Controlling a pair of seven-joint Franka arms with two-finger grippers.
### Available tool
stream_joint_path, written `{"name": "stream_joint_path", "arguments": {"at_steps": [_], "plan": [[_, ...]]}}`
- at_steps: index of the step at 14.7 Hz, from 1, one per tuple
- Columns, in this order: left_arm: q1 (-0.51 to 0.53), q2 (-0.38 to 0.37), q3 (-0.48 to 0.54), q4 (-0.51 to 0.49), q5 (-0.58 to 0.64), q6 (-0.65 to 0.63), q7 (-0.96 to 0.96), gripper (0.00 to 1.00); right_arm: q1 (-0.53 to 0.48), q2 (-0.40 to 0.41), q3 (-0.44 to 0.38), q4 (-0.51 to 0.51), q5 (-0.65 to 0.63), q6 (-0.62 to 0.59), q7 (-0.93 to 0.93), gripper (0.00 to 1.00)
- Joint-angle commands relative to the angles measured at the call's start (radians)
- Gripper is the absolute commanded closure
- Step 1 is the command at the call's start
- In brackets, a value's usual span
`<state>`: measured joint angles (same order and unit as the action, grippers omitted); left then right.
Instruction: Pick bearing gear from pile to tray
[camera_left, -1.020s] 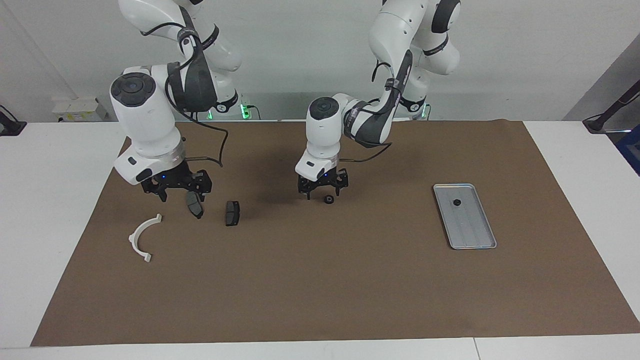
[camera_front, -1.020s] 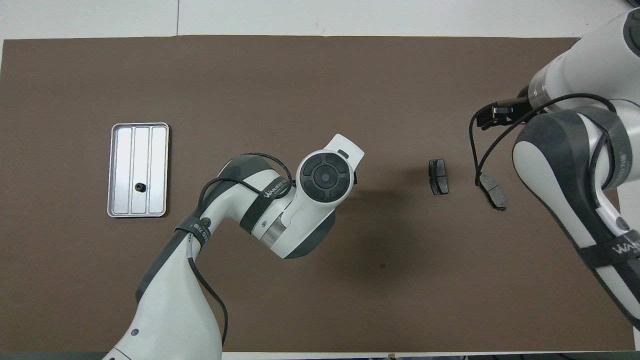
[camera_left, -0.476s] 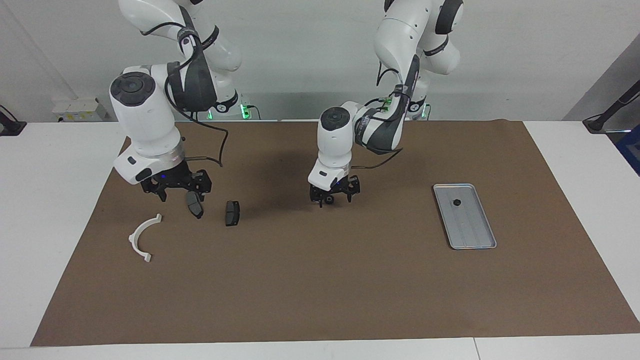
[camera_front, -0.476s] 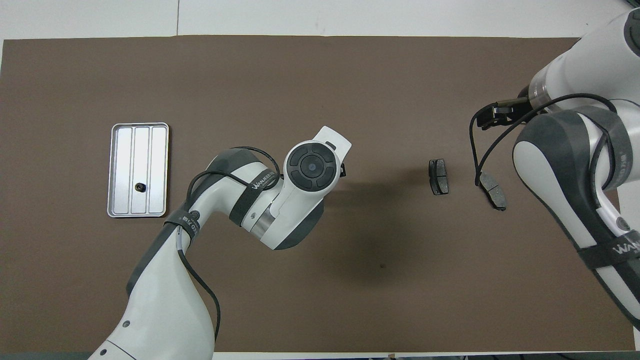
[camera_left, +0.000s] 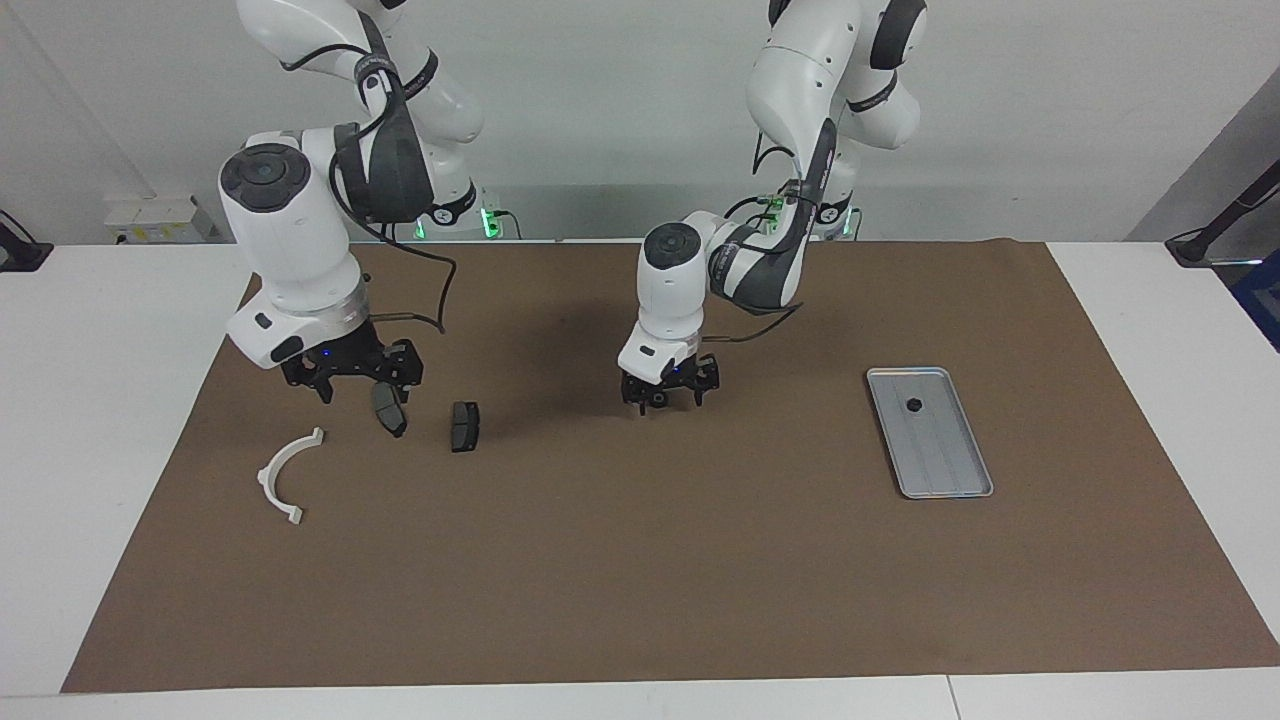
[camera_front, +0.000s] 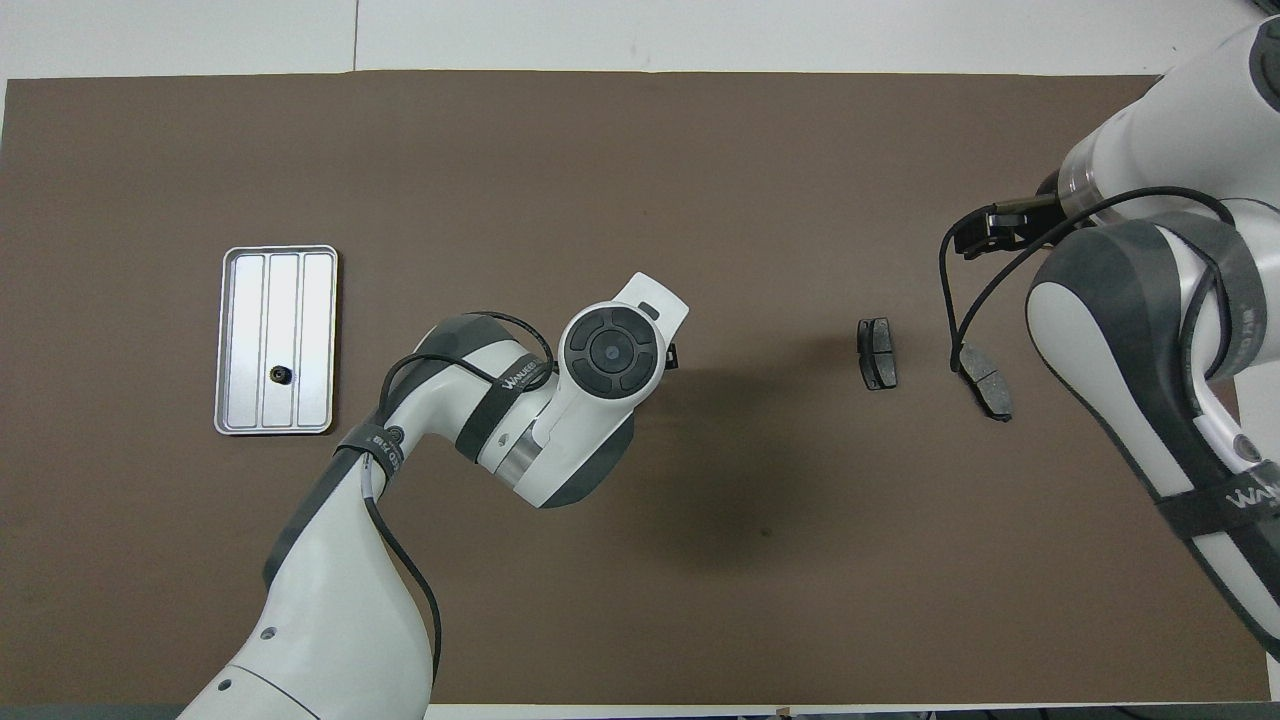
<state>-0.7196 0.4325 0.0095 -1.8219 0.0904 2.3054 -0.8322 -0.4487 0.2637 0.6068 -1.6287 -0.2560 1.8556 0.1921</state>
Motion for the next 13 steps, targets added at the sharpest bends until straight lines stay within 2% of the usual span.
{"name": "stream_joint_path", "arguments": {"at_steps": [1,4,6,8,11,12,13], "plan": [[-0.014,-0.021,0.007,-0.034,0.003,0.028,0.004,0.0,-0.018,-0.021,0.007,-0.016,0.031,-0.006,-0.028,0.0],[-0.015,-0.031,0.007,-0.071,0.003,0.057,0.002,0.0,-0.007,-0.046,0.001,-0.023,0.032,-0.007,-0.029,0.0],[-0.015,-0.031,0.009,-0.076,0.005,0.066,0.002,0.01,0.028,-0.067,-0.033,-0.029,0.034,-0.009,-0.029,0.0],[-0.015,-0.031,0.009,-0.079,0.006,0.066,0.002,0.01,0.14,-0.089,-0.147,-0.031,0.049,-0.009,-0.033,0.0],[-0.021,-0.031,0.009,-0.083,0.005,0.068,0.001,0.02,0.361,-0.112,-0.419,-0.034,0.194,-0.009,-0.063,0.0],[-0.026,-0.031,0.009,-0.085,0.005,0.069,0.001,0.05,0.417,-0.118,-0.488,-0.037,0.205,-0.009,-0.098,0.0],[-0.026,-0.031,0.009,-0.085,0.005,0.069,0.001,0.1,0.444,-0.121,-0.519,-0.042,0.205,-0.009,-0.123,0.0]]}}
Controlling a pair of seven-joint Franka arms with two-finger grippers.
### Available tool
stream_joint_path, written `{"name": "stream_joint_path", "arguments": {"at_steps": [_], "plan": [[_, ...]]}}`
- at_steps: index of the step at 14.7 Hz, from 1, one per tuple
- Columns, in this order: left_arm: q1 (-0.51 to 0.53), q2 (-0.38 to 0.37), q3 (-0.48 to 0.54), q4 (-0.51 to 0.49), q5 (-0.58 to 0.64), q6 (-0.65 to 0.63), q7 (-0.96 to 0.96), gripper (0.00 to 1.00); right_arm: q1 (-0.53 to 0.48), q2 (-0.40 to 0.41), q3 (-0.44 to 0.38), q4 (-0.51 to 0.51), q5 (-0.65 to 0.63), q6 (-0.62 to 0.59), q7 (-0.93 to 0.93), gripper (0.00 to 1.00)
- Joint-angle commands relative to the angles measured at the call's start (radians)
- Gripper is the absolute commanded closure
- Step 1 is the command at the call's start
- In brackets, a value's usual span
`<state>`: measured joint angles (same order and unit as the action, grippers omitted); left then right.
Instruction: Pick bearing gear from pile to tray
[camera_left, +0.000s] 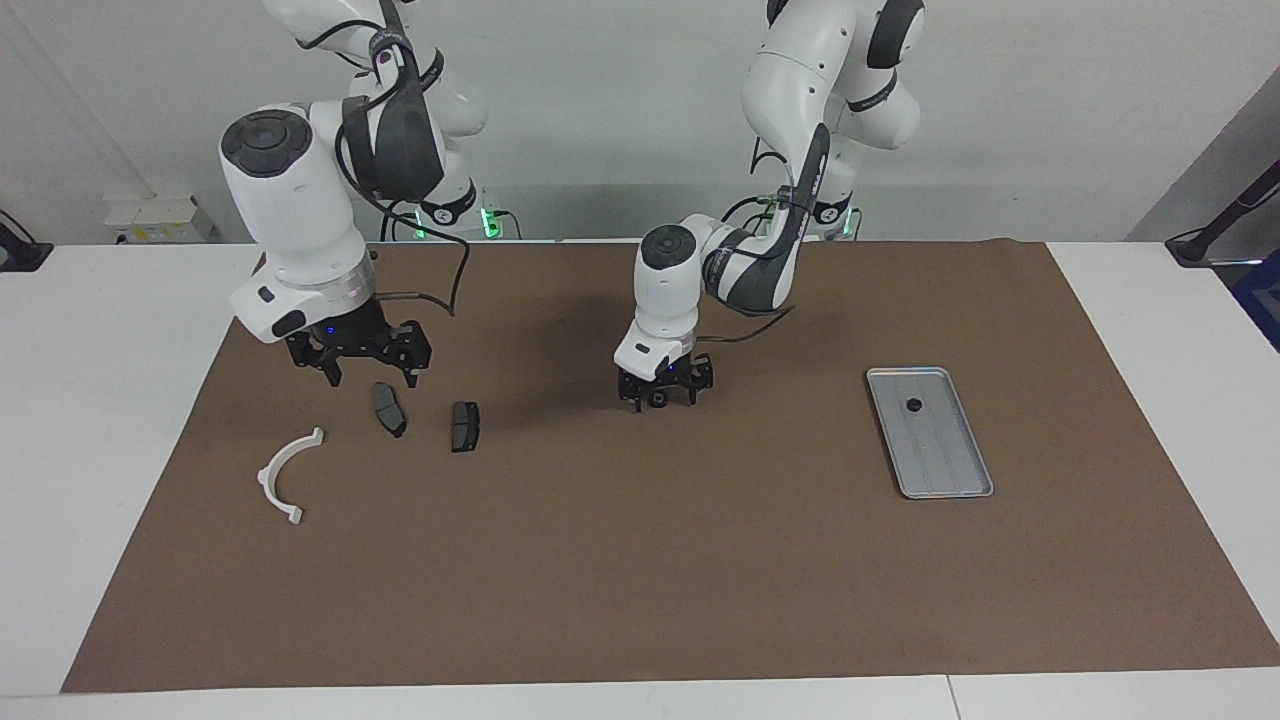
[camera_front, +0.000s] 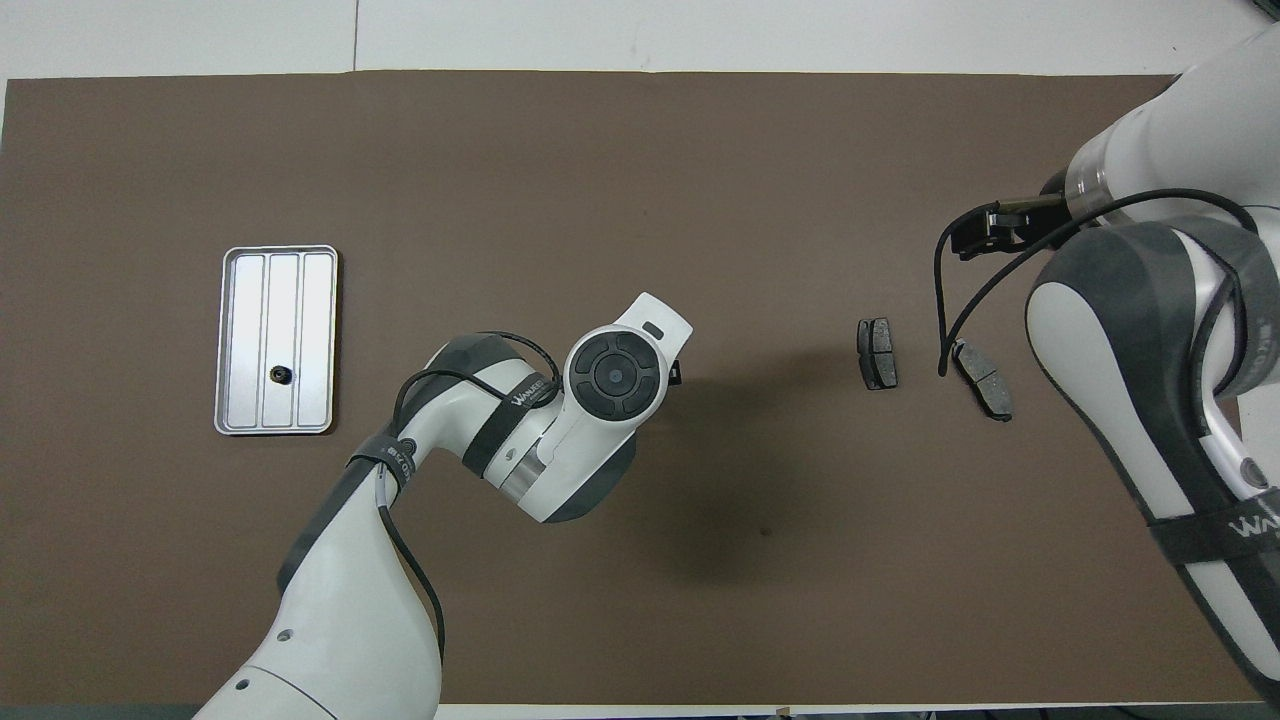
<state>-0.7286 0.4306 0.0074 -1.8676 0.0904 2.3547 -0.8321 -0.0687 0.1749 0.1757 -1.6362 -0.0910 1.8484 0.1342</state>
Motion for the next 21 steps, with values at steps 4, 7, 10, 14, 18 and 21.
{"name": "stream_joint_path", "arguments": {"at_steps": [4,7,10,14,18,21], "plan": [[-0.025,-0.03,0.011,-0.048,0.005,0.02,-0.011,0.36,0.125,-0.07,-0.151,-0.077,0.042,0.003,-0.08,0.0],[-0.029,-0.035,0.013,-0.044,0.005,0.002,-0.025,0.68,0.176,-0.075,-0.209,-0.082,0.043,0.0,-0.082,0.0],[-0.031,-0.033,0.016,0.016,0.003,-0.104,-0.028,0.89,0.164,-0.078,-0.208,-0.079,0.051,-0.015,-0.11,0.0],[0.05,-0.035,0.019,0.278,0.006,-0.354,0.001,0.9,0.162,-0.095,-0.208,-0.071,0.07,-0.032,-0.133,0.0],[0.283,-0.121,0.019,0.28,0.003,-0.435,0.294,0.9,0.171,-0.191,-0.213,-0.071,0.102,-0.081,-0.143,0.0],[0.492,-0.153,0.011,0.271,-0.006,-0.469,0.59,0.9,0.175,-0.254,-0.214,-0.074,0.112,-0.124,-0.153,0.0]]}}
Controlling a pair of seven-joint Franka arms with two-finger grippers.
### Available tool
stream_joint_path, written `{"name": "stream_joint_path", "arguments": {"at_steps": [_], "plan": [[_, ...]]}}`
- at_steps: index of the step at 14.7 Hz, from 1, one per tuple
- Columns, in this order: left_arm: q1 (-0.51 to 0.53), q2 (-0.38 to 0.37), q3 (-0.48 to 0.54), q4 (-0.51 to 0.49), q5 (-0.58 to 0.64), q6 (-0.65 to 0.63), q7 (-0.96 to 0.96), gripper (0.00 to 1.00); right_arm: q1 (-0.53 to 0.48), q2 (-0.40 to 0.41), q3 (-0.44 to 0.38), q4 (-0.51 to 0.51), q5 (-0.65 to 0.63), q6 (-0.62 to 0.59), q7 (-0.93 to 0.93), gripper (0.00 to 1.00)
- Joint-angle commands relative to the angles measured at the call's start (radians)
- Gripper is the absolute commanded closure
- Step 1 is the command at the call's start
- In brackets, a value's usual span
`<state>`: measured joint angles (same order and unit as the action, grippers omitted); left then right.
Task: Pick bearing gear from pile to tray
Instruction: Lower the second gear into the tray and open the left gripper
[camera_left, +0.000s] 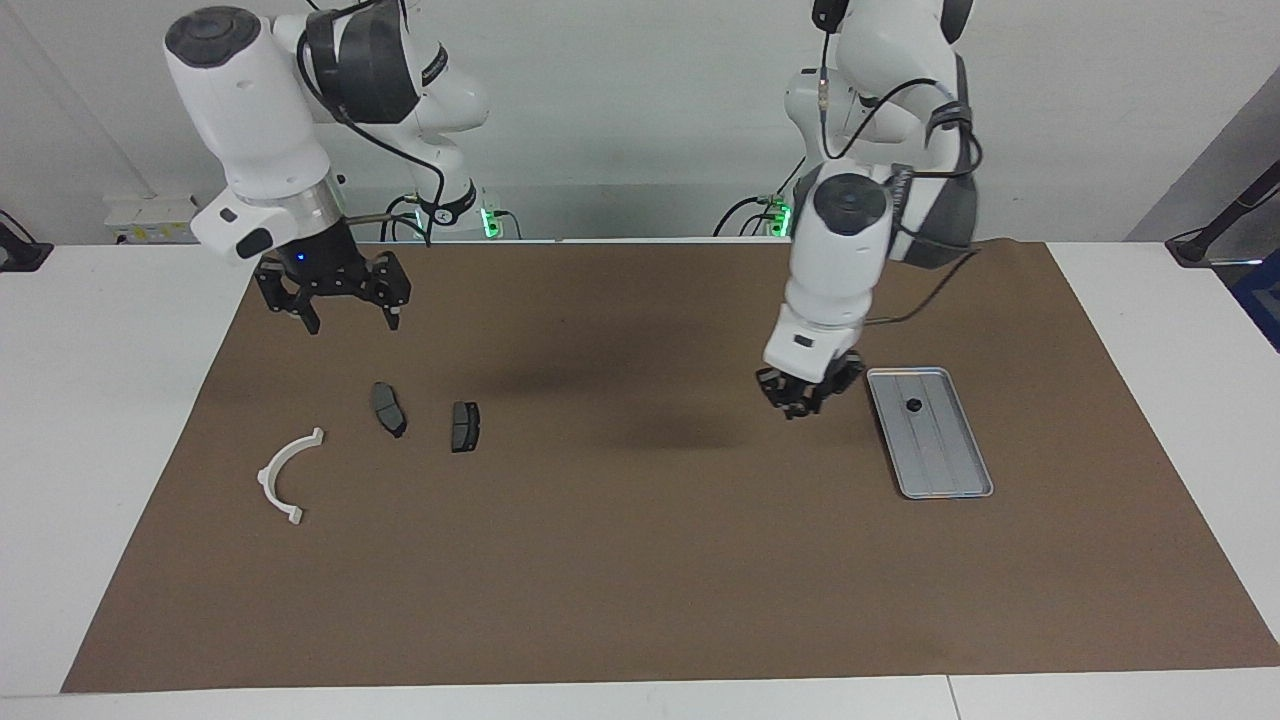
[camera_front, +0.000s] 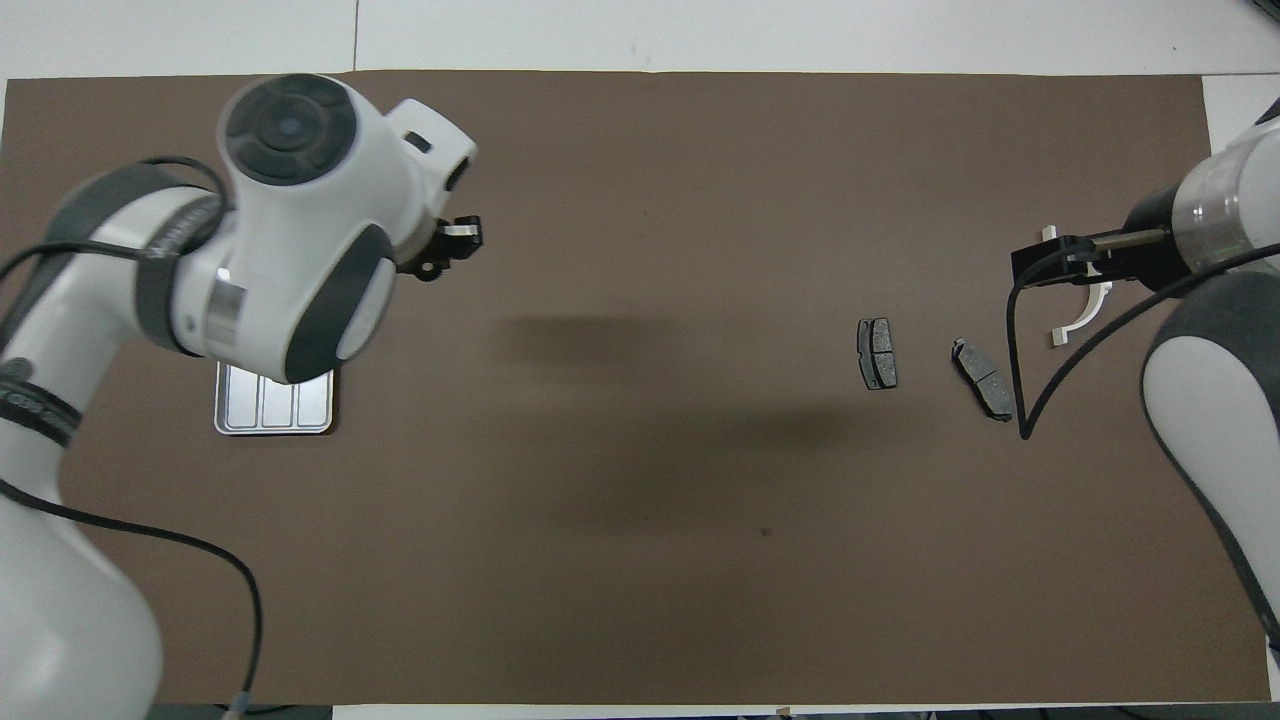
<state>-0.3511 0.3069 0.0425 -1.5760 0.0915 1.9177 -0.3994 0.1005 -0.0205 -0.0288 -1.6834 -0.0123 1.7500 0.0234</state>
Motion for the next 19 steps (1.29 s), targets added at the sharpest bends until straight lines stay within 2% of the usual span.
{"name": "stream_joint_path", "arguments": {"at_steps": [1,5,7,9,11,15,19], "plan": [[0.16,-0.035,-0.021,-0.021,-0.027,-0.045,0.238,0.9,0.007,-0.081,-0.01,-0.027,0.034,-0.039,-0.043,0.0],[0.282,-0.058,-0.016,-0.056,-0.044,-0.052,0.453,0.88,0.007,-0.085,-0.008,-0.022,0.035,-0.055,-0.043,0.0],[0.32,-0.077,-0.016,-0.111,-0.047,-0.01,0.516,0.88,-0.004,-0.079,0.0,-0.022,0.034,-0.049,-0.043,0.0],[0.333,-0.113,-0.016,-0.244,-0.047,0.138,0.531,0.88,-0.007,-0.076,0.001,-0.022,0.034,-0.046,-0.043,0.0],[0.331,-0.12,-0.016,-0.352,-0.047,0.286,0.527,0.88,-0.007,-0.069,0.001,-0.022,0.034,-0.056,-0.043,0.0],[0.324,-0.088,-0.016,-0.415,-0.047,0.418,0.51,0.88,-0.005,-0.021,0.0,-0.013,0.032,-0.05,-0.043,0.0],[0.317,-0.039,-0.016,-0.429,-0.047,0.497,0.495,0.88,-0.028,-0.021,0.007,-0.015,0.032,-0.049,-0.043,0.0]]}}
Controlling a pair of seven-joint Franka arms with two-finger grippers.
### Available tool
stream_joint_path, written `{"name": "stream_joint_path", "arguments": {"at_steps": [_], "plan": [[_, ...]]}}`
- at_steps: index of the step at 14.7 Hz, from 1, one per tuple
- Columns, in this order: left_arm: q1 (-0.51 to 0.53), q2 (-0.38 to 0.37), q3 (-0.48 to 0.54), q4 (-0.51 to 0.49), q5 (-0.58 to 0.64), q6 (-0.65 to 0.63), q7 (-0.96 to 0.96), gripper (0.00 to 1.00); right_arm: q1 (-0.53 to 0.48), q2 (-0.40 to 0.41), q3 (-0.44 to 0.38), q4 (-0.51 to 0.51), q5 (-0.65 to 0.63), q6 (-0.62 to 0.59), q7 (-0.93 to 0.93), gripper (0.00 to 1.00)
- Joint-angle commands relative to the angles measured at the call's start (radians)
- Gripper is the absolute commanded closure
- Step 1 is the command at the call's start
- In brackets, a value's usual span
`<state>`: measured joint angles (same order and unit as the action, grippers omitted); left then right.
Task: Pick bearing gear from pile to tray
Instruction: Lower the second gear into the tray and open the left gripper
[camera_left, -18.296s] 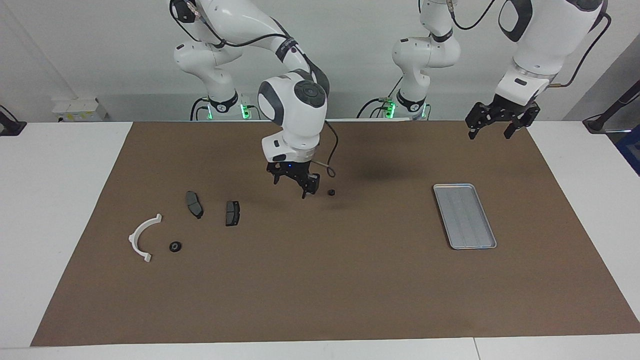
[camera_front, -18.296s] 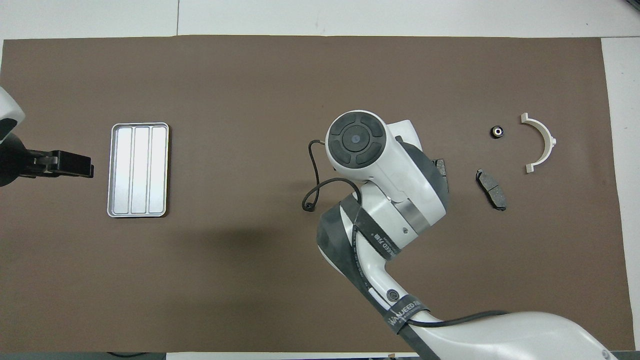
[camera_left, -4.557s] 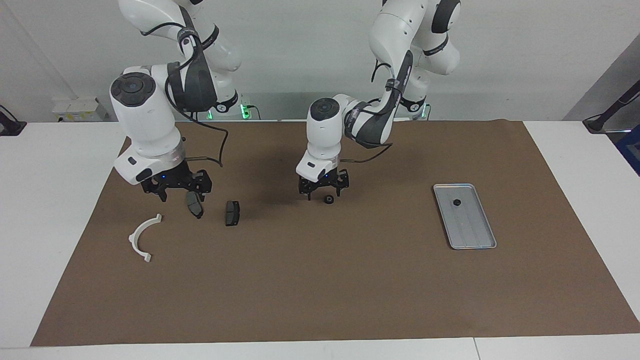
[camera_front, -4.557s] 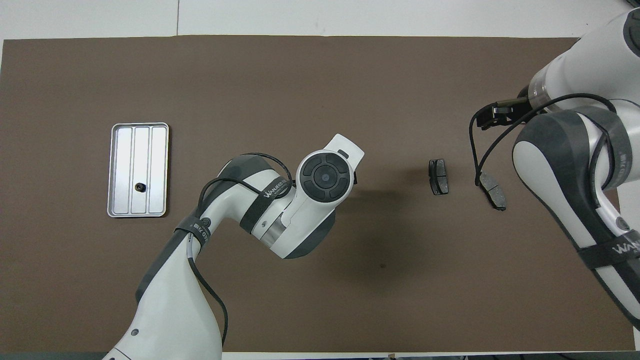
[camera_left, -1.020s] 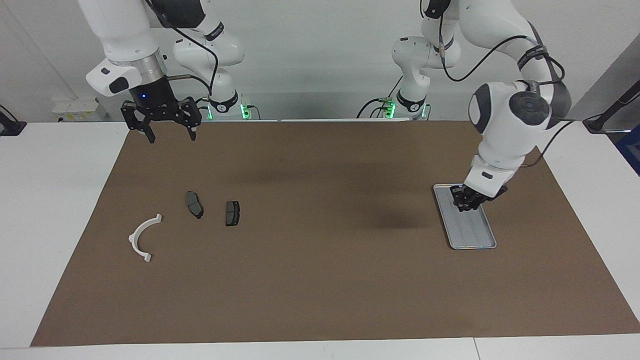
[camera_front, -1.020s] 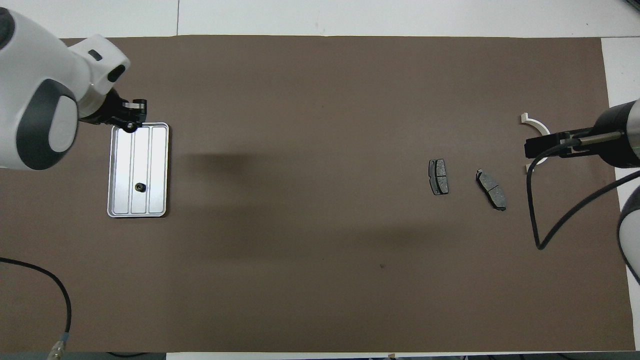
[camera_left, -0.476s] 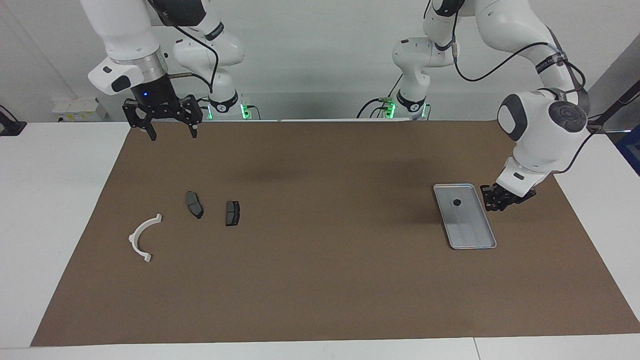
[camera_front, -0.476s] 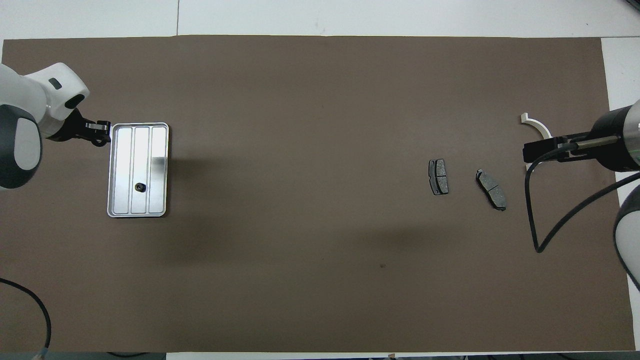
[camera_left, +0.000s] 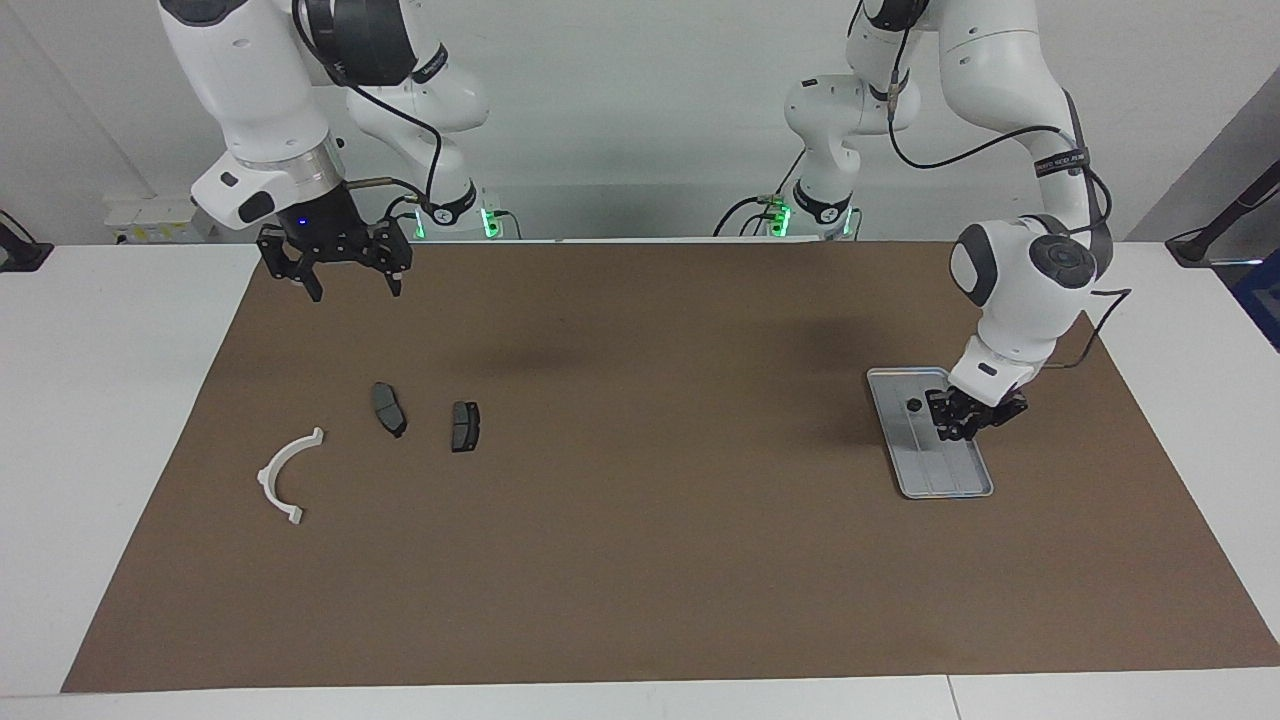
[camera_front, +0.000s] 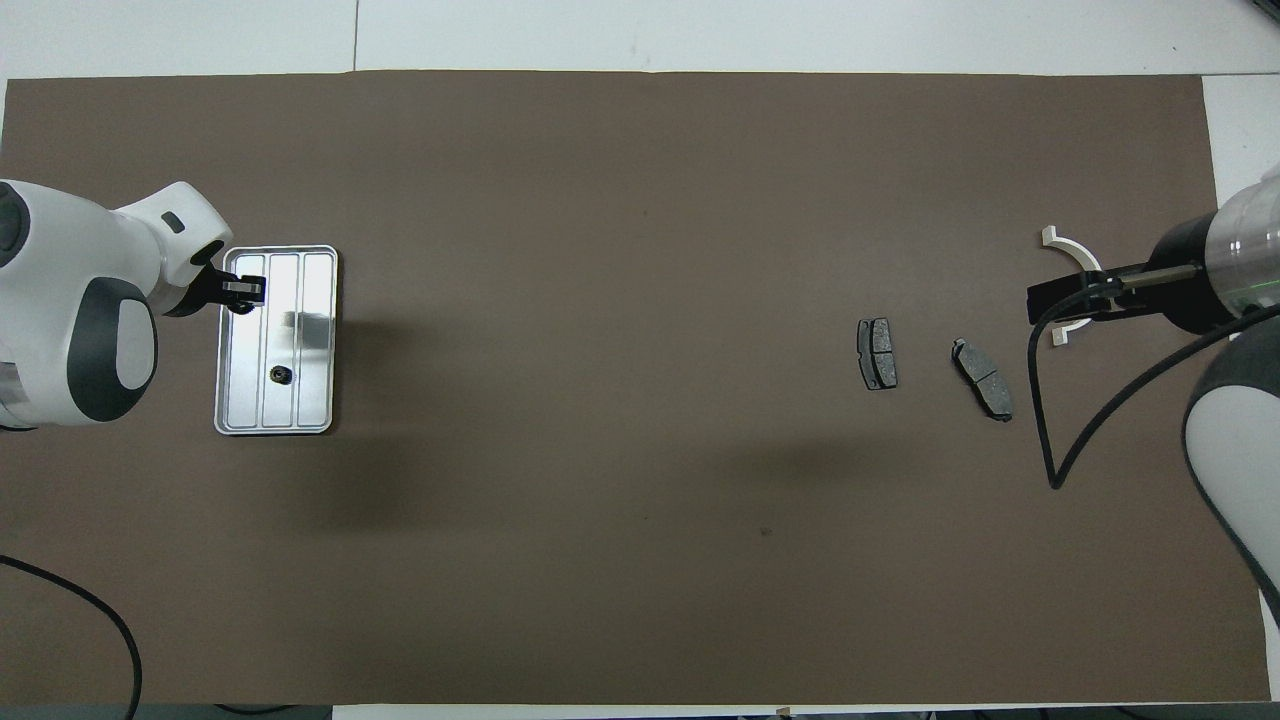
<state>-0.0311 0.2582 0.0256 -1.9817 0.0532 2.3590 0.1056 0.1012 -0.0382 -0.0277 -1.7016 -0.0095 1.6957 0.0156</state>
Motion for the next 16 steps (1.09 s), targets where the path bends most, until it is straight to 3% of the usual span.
{"name": "stream_joint_path", "arguments": {"at_steps": [1,12,16], "plan": [[-0.003,0.013,0.0,-0.026,-0.009,0.066,-0.011,0.88,-0.034,-0.003,0.014,0.005,0.029,0.002,-0.036,0.0],[-0.006,0.059,0.0,-0.048,-0.009,0.146,-0.024,0.88,-0.031,-0.011,0.012,-0.001,0.028,-0.004,-0.031,0.0],[-0.006,0.062,0.0,-0.101,-0.009,0.229,-0.033,0.88,-0.024,-0.014,0.012,-0.006,0.023,-0.019,-0.031,0.0]]}}
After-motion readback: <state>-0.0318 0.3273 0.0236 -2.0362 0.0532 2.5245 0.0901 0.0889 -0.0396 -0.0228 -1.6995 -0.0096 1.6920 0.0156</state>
